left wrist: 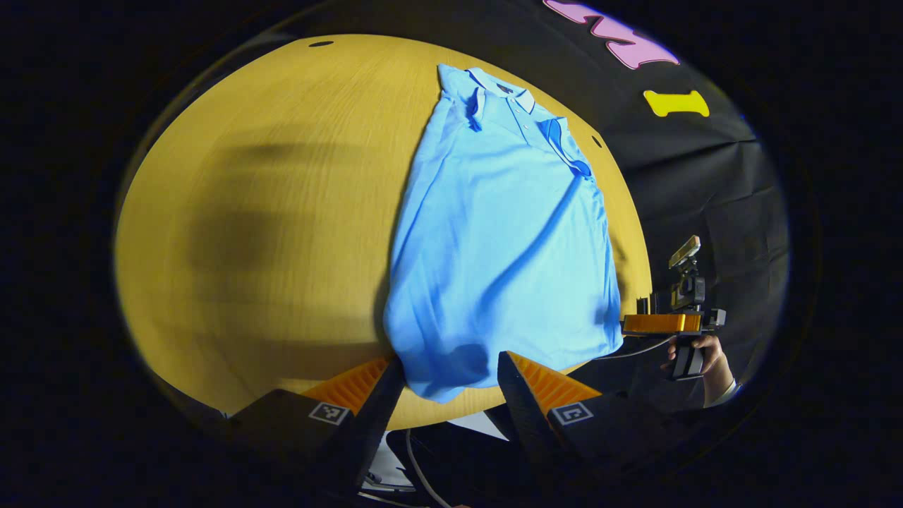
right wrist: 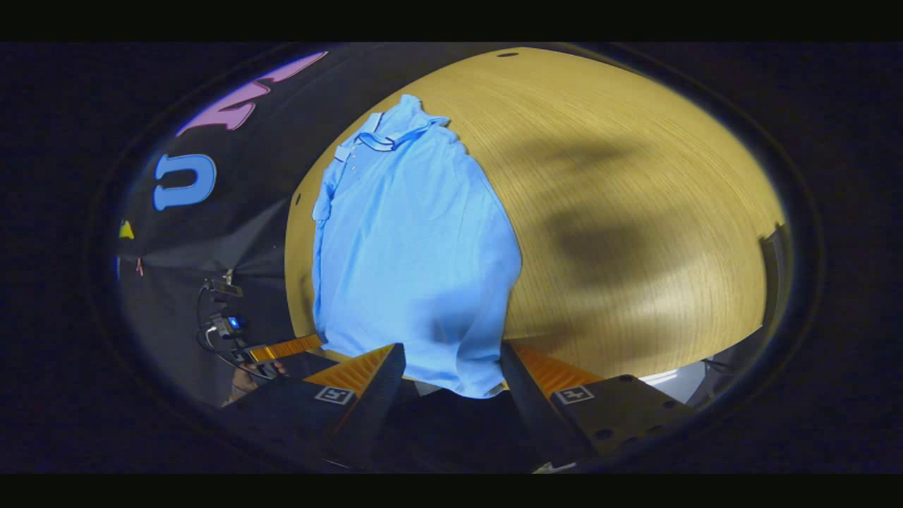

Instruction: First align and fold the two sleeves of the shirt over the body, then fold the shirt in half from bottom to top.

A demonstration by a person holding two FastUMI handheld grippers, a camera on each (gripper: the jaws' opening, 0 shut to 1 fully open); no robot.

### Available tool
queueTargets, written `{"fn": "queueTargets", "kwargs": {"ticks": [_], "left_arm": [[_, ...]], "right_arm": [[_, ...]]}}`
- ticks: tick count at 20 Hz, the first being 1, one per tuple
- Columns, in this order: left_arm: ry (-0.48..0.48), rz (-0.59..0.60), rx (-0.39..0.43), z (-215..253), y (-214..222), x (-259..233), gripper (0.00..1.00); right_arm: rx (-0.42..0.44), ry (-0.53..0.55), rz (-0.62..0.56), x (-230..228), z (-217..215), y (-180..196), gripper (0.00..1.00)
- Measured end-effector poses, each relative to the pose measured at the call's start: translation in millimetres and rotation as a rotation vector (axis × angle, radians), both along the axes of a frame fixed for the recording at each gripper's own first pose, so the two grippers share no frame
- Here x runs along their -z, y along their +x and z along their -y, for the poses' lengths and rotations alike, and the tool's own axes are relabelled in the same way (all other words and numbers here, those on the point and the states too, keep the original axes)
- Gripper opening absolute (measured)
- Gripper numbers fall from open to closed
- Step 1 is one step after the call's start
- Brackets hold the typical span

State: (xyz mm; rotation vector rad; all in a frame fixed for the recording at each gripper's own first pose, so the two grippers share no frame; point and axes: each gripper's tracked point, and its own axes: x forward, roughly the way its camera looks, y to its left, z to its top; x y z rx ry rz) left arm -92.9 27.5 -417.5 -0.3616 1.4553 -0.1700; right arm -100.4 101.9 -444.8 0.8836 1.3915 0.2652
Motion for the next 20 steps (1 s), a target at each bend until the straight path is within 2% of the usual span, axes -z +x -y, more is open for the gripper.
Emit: {"fn": "queueTargets", "kwargs": {"ticks": [2, 3, 4, 5, 6, 7, 9, 10, 11, 12, 14, 19, 20], "left_arm": [[0.057, -0.023, -0.012, -5.8, 1.2, 6.7, 0.83], [0.074, -0.023, 0.0, -6.9, 1.1, 7.0, 0.74], [0.07, -0.006, 0.018, -5.2, 4.2, 9.7, 0.67], [0.074, -0.006, 0.025, -5.3, 2.6, 15.7, 0.5], [0.043, -0.003, -0.004, -0.8, 5.4, 12.6, 0.32], [0.035, 0.005, -0.033, -0.4, 7.9, 12.8, 0.14], [0.03, 0.023, -0.03, -4.2, 11.2, 12.0, 0.07], [0.028, 0.036, -0.026, -5.8, 13.3, 8.9, 0.07], [0.016, 0.041, -0.02, -5.0, 14.6, 5.2, 0.06], [0.011, 0.05, -0.01, -4.5, 17.0, 1.8, 0.06], [0.017, 0.075, 0.013, -5.3, 22.1, -6.8, 0.06], [-0.055, 0.187, 0.007, 13.5, 61.0, -44.2, 0.06], [-0.06, 0.221, 0.009, 14.6, 75.6, -55.2, 0.06]], "right_arm": [[-0.012, -0.006, -0.012, 8.9, -0.5, -4.1, 0.58], [-0.02, 0.009, -0.005, 9.2, -2.6, -4.9, 0.3], [-0.033, 0.001, -0.003, 12.9, -5.7, -9.1, 0.25], [-0.031, 0.005, 0.004, 18.2, -5.4, -3.5, 0.24], [-0.032, 0.016, -0.01, 12.4, -4.1, -8.8, 0.07], [-0.037, 0.023, -0.007, 12.7, -6.4, -7.6, 0.1], [-0.06, 0.018, 0.031, 9.6, -7.2, -4.5, 0.06], [-0.074, 0.013, 0.058, 8.4, -8.0, -1.4, 0.11], [-0.084, 0.043, 0.078, 1.4, -13.6, 0.5, 0.04], [-0.083, 0.065, 0.1, -5.6, -16.9, 3.6, 0.11], [-0.07, 0.116, 0.142, -21.2, -23.4, 14.9, 0.11], [-0.04, 0.233, 0.312, -78.1, -26.0, 65.3, 0.1], [-0.04, 0.24, 0.346, -88.3, -24.9, 78.4, 0.14]]}}
